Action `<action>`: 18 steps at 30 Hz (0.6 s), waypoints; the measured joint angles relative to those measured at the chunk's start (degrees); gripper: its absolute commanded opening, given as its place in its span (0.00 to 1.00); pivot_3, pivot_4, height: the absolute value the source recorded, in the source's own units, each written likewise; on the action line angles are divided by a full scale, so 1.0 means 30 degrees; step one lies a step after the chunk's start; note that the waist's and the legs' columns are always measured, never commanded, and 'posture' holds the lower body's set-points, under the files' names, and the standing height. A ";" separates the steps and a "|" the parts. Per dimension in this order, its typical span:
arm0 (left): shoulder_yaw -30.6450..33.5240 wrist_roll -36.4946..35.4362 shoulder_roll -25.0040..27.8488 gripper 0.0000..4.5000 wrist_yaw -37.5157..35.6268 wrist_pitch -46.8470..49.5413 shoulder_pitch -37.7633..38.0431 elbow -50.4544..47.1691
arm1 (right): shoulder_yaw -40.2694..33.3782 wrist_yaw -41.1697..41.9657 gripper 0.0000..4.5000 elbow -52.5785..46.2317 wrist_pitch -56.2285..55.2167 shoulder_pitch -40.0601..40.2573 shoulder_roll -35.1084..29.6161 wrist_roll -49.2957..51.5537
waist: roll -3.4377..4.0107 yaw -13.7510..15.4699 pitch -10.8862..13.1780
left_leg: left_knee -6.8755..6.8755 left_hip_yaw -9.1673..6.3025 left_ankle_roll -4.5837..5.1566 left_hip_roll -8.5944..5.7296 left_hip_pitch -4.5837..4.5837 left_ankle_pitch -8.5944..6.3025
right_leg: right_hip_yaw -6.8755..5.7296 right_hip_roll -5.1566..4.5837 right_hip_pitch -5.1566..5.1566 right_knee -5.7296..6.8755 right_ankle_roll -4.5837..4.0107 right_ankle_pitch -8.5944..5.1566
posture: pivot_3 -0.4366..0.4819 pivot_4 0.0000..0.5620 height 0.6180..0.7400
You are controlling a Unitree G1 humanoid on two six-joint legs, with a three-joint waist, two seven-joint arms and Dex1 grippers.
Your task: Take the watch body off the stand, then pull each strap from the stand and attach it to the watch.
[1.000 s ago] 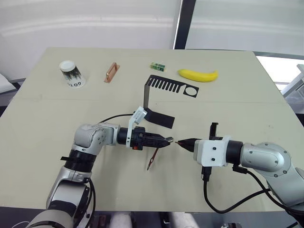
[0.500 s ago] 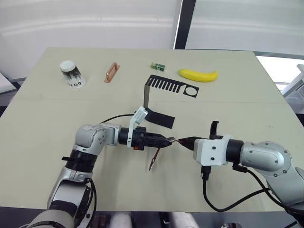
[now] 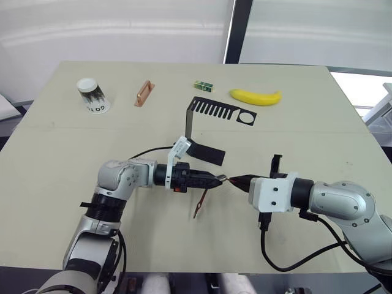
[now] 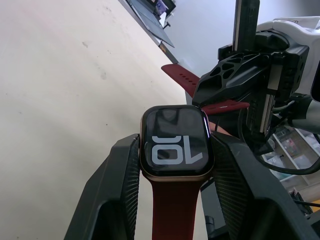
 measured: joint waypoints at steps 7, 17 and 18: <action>-0.0009 -0.0027 -0.0014 0.36 0.0060 0.0073 0.0003 -0.0053 | 0.0179 0.0000 0.00 0.0069 -0.0047 -0.0004 0.0011 -0.0389 | 0.0000 0.0000 0.0000 | 0.0000 0.0000 0.0000 -0.0001 0.0000 0.0000 | 0.0000 0.0000 0.0000 0.0000 0.0000 0.0000 | 0.48 0.27 1.00; 0.0010 -0.0132 -0.0219 0.36 0.0395 0.0226 0.0004 -0.0221 | 0.0273 0.0000 0.00 0.0222 -0.0049 -0.0022 0.0113 -0.0899 | 0.0000 -0.0007 0.0000 | 0.0001 0.0000 0.0000 0.0000 0.0000 0.0000 | 0.0000 0.0000 0.0000 0.0003 0.0000 0.0000 | 0.48 0.27 1.00; 0.0013 -0.0134 -0.0219 0.36 0.0403 0.0230 0.0004 -0.0223 | 0.0278 0.0000 0.00 0.0223 -0.0049 -0.0022 0.0126 -0.0938 | 0.0000 -0.0007 0.0000 | 0.0002 0.0001 0.0000 -0.0001 0.0001 0.0000 | 0.0000 0.0000 0.0000 0.0003 0.0000 0.0000 | 0.48 0.27 1.00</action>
